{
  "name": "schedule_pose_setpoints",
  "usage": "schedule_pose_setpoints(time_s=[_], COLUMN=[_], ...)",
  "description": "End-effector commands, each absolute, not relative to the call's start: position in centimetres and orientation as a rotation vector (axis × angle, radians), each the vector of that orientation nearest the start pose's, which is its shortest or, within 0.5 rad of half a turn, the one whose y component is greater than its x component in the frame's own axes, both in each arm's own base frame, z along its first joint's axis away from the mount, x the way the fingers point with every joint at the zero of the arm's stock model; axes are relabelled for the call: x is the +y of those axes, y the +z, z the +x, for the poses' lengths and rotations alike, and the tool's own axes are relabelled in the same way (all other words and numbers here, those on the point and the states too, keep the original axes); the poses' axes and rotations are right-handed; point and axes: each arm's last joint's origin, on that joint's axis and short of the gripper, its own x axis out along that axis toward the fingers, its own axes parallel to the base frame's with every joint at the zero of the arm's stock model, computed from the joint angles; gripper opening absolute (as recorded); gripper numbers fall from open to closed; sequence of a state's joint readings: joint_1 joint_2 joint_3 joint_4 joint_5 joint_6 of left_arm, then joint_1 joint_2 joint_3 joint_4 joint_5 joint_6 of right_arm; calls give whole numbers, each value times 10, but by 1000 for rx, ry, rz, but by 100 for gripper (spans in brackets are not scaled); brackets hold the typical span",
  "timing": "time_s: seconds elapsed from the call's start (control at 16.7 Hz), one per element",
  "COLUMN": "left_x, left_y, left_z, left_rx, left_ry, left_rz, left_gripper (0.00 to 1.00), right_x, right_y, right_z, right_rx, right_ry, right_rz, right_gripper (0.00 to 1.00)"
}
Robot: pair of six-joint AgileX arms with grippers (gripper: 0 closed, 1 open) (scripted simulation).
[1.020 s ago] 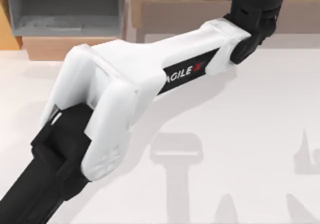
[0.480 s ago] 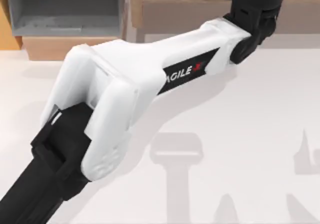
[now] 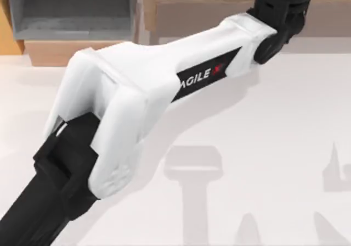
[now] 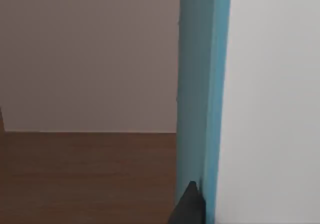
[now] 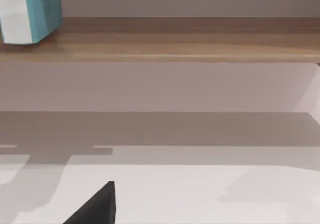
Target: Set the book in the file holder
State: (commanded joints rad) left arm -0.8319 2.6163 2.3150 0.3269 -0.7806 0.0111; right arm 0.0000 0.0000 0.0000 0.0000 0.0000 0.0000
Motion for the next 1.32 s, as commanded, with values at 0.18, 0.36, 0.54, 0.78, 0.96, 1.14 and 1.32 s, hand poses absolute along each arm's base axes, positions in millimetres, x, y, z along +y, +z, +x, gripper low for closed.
schedule_pose_setpoints(time_s=[0.18, 0.36, 0.54, 0.78, 0.96, 1.14, 1.32], left_x=[-419, -420, -426, -436, -426, -395, -350], left_y=[220, 219, 227, 231, 230, 215, 195], left_z=[423, 422, 402, 344, 295, 259, 243], left_rx=[-12, -12, -22, -20, -18, -3, 23], left_ry=[-21, -21, -30, -73, -112, -139, -158], left_rz=[-13, -6, 36, 177, 333, 537, 770], left_gripper=[0, 0, 0, 0, 0, 0, 0], right_x=[-1, -1, -1, -1, -1, -1, -1], right_y=[160, 160, 160, 160, 160, 160, 160], right_z=[106, 106, 106, 106, 106, 106, 106], right_rx=[0, 0, 0, 0, 0, 0, 0], right_ry=[0, 0, 0, 0, 0, 0, 0], right_rz=[0, 0, 0, 0, 0, 0, 0], right_gripper=[100, 100, 100, 100, 100, 100, 100])
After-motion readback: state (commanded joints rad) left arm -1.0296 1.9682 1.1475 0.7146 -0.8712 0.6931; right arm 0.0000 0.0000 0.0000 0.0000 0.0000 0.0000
